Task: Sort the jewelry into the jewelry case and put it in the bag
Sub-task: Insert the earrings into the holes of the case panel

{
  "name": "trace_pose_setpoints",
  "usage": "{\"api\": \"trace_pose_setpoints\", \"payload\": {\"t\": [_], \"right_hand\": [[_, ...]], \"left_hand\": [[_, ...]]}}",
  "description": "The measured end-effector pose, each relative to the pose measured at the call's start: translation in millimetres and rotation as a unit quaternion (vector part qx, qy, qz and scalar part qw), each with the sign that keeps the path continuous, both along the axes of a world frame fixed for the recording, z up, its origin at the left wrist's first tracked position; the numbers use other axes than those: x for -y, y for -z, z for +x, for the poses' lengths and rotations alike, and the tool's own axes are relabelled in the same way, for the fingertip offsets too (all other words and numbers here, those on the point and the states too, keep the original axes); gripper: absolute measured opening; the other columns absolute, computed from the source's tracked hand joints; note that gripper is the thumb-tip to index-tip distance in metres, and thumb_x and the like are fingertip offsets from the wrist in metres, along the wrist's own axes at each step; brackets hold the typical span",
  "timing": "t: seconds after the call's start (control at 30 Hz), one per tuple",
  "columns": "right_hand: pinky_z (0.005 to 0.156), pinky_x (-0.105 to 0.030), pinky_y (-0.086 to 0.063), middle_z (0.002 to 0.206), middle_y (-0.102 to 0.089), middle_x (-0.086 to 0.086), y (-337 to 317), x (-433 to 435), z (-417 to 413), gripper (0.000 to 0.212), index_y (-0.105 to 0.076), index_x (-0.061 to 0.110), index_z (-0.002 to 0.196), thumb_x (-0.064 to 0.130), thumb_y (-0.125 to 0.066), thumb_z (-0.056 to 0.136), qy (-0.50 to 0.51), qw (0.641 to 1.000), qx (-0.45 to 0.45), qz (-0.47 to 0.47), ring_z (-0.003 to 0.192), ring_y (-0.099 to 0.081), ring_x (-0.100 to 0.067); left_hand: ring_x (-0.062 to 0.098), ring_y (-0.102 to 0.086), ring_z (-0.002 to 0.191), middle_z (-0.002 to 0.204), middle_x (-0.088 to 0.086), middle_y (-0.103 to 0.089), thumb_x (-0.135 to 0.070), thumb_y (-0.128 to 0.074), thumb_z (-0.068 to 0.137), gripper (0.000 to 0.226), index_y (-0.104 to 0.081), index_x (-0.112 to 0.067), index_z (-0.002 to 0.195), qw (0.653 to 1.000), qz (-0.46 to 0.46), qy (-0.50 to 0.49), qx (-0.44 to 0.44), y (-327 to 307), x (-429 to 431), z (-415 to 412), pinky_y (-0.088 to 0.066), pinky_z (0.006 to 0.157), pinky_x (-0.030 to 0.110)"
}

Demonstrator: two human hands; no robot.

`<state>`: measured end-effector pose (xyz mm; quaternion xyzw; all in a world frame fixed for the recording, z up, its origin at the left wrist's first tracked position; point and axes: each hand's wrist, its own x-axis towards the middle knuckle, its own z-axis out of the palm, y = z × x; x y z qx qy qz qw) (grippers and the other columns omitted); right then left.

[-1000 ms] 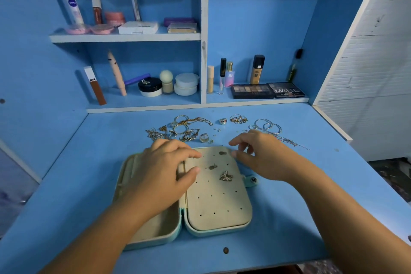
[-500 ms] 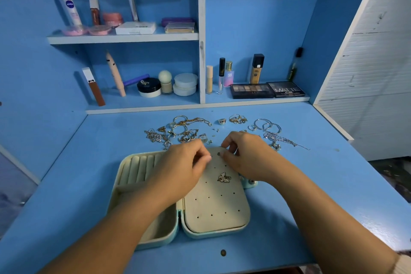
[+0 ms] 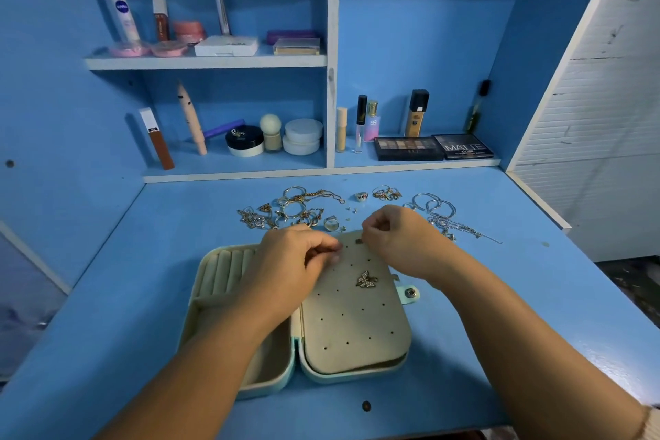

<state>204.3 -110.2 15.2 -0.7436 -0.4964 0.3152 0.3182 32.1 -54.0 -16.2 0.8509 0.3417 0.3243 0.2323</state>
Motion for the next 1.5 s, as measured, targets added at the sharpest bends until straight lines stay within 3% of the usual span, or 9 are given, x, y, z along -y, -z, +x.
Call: {"api": "trace_pose_setpoints", "payload": {"t": [0.1, 0.23, 0.47, 0.63, 0.73, 0.83, 1.17, 1.3, 1.5], "right_hand": [[0.054, -0.022, -0.040, 0.095, -0.060, 0.003, 6.0, 10.4, -1.7, 0.027, -0.050, 0.023, 0.117, 0.019, -0.053, 0.090, 0.004, 0.999, -0.049, 0.007, 0.070, -0.056, -0.012], [0.054, -0.018, -0.039, 0.098, -0.060, 0.008, 12.1, 18.8, -1.4, 0.039, -0.049, 0.022, 0.129, 0.018, -0.053, 0.091, 0.012, 0.999, -0.026, 0.037, 0.078, -0.059, -0.011], [0.047, -0.022, -0.041, 0.089, -0.070, 0.000, 13.4, 30.2, 2.0, 0.034, -0.056, 0.023, 0.124, 0.016, -0.050, 0.092, 0.022, 0.998, -0.043, 0.031, 0.073, -0.065, -0.022], [0.048, -0.026, -0.041, 0.088, -0.068, -0.010, 13.5, 31.9, 1.1, 0.035, -0.055, 0.022, 0.126, 0.015, -0.046, 0.093, 0.018, 0.998, -0.049, 0.044, 0.070, -0.061, -0.022], [0.060, -0.039, -0.052, 0.094, -0.068, -0.015, 13.3, 33.3, 0.0, 0.036, -0.055, 0.022, 0.127, 0.015, -0.046, 0.093, 0.014, 0.998, -0.044, 0.049, 0.080, -0.066, -0.035], [0.077, -0.046, -0.055, 0.093, -0.069, -0.009, 13.8, 34.2, -0.6, 0.038, -0.054, 0.022, 0.129, 0.015, -0.047, 0.093, 0.011, 0.998, -0.036, 0.054, 0.087, -0.066, -0.032], [0.076, -0.032, -0.054, 0.084, -0.064, 0.007, 15.9, 34.9, 0.4, 0.038, -0.052, 0.021, 0.133, 0.019, -0.048, 0.095, 0.001, 0.997, -0.014, 0.069, 0.082, -0.065, -0.018], [0.064, -0.025, -0.051, 0.078, -0.061, 0.009, 19.6, 34.5, 1.8, 0.038, -0.052, 0.022, 0.133, 0.017, -0.048, 0.095, -0.004, 0.998, -0.004, 0.060, 0.068, -0.058, -0.011], [0.070, -0.028, -0.053, 0.084, -0.066, 0.004, 21.2, 35.1, 2.7, 0.038, -0.054, 0.021, 0.132, 0.016, -0.050, 0.095, -0.004, 0.997, -0.015, 0.070, 0.079, -0.066, -0.018]], "left_hand": [[-0.010, -0.058, 0.078, 0.078, -0.022, -0.061, -0.009, -0.073, 0.083, 0.023, -0.077, -0.023, 0.100, 1.000, 0.015, 0.003, 0.004, 0.2, 3.2, -2.3, -0.039, 0.070, 0.000], [-0.001, -0.061, 0.073, 0.079, -0.015, -0.067, -0.010, -0.072, 0.083, 0.020, -0.075, -0.021, 0.099, 1.000, 0.018, -0.005, 0.007, 0.2, 8.0, 2.5, -0.045, 0.069, 0.005], [0.000, -0.057, 0.065, 0.074, -0.012, -0.064, -0.014, -0.073, 0.082, 0.005, -0.073, -0.018, 0.085, 0.997, 0.082, 0.012, -0.003, -1.7, 15.9, 13.3, -0.048, 0.062, 0.013], [0.011, -0.059, 0.063, 0.069, -0.007, -0.063, -0.019, -0.065, 0.079, 0.005, -0.069, -0.017, 0.077, 0.989, 0.144, 0.032, -0.015, -3.0, 17.3, 18.1, -0.052, 0.055, 0.032], [0.016, -0.058, 0.063, 0.068, -0.004, -0.060, -0.023, -0.058, 0.080, 0.012, -0.066, -0.016, 0.073, 0.984, 0.170, 0.033, -0.033, -2.6, 18.3, 19.1, -0.051, 0.053, 0.035], [0.018, -0.057, 0.062, 0.066, -0.003, -0.058, -0.025, -0.052, 0.081, 0.018, -0.065, -0.015, 0.071, 0.979, 0.196, 0.029, -0.042, -3.4, 18.1, 21.0, -0.050, 0.050, 0.036], [0.022, -0.054, 0.065, 0.067, 0.003, -0.055, -0.021, -0.044, 0.087, 0.028, -0.063, -0.009, 0.070, 0.962, 0.260, 0.035, -0.078, -3.8, 16.9, 26.7, -0.050, 0.050, 0.035], [0.023, -0.055, 0.066, 0.068, 0.003, -0.054, -0.021, -0.045, 0.085, 0.026, -0.063, -0.009, 0.072, 0.957, 0.263, 0.063, -0.108, -4.0, 15.6, 24.6, -0.051, 0.047, 0.038], [0.019, -0.061, 0.073, 0.080, 0.001, -0.064, -0.023, -0.051, 0.085, 0.020, -0.065, -0.013, 0.075, 0.965, 0.217, 0.103, -0.102, -7.6, 10.5, 18.8, -0.054, 0.058, 0.035]]}}
